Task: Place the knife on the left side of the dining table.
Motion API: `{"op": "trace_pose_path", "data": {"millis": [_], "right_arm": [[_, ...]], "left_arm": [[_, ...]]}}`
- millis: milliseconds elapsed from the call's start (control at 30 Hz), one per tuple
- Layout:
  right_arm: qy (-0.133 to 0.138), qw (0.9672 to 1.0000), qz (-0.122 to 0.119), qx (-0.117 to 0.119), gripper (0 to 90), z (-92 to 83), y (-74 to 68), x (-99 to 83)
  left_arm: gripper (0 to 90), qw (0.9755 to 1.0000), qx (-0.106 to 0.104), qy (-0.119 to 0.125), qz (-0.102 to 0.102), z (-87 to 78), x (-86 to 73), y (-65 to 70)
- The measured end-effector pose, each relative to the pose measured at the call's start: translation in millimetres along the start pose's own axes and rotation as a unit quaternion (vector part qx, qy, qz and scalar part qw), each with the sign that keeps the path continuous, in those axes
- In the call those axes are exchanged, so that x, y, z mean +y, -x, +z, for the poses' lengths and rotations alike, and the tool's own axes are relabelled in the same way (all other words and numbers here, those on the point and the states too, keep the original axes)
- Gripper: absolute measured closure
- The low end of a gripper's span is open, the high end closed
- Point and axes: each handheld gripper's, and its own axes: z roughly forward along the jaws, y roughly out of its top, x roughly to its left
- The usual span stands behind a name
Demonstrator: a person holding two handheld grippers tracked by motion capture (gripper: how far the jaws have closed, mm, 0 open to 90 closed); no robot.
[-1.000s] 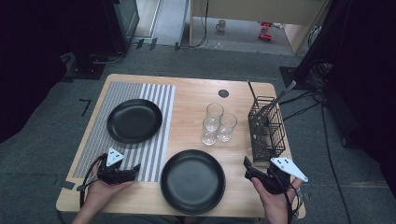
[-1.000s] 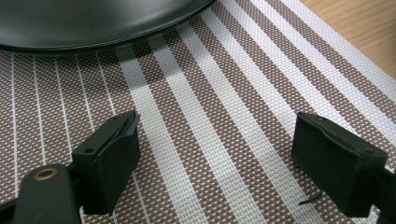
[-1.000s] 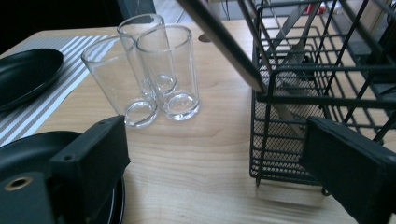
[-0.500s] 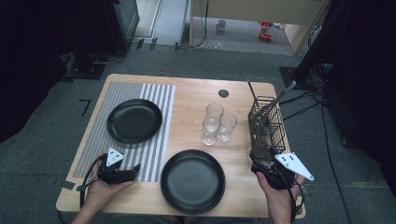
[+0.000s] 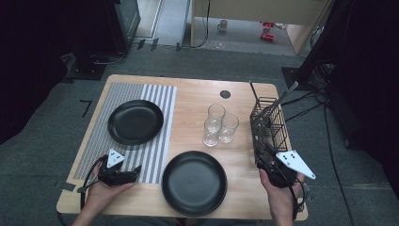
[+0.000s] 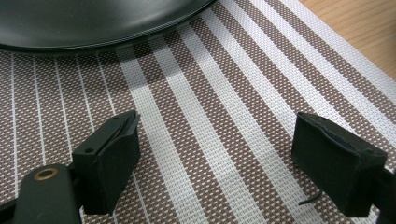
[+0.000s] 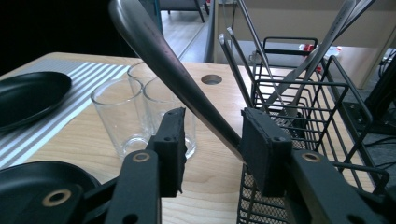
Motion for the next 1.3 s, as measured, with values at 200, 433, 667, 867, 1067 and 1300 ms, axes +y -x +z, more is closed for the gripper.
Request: {"op": "trace_pose_path", "data": {"millis": [200, 433, 667, 867, 1067, 1300], "right_arm": [[-0.001, 0.9999, -0.011, -0.006, 68.4, 2.6, 1.1, -1.8], [-0.003, 0.9994, -0.030, -0.016, 67.9, 5.6, 0.2, -2.7], [0.005, 0.9986, -0.043, -0.030, 69.9, 10.5, -1.3, -2.6], [0.012, 0.9989, -0.032, -0.031, 70.7, 11.4, 3.0, 0.0], [0.029, 0.9987, -0.016, -0.038, 73.4, 11.5, 12.4, 3.7], [0.049, 0.9975, 0.006, -0.050, 76.7, 11.0, 25.9, 6.3]], "left_arm": [[15.8, 1.0000, 0.000, 0.000, 0.000, 0.0, 0.0, 0.1], [15.8, 1.0000, 0.001, 0.000, 0.001, 0.1, 0.0, 0.3], [15.9, 1.0000, 0.000, 0.000, -0.001, 0.0, 0.0, -0.1], [16.0, 1.0000, 0.000, 0.000, 0.000, -0.2, -0.2, 0.1], [16.0, 1.0000, 0.000, 0.000, 0.000, -0.2, -0.2, 0.1], [16.0, 1.0000, 0.001, 0.000, 0.000, -0.1, -0.2, 0.3]]}}
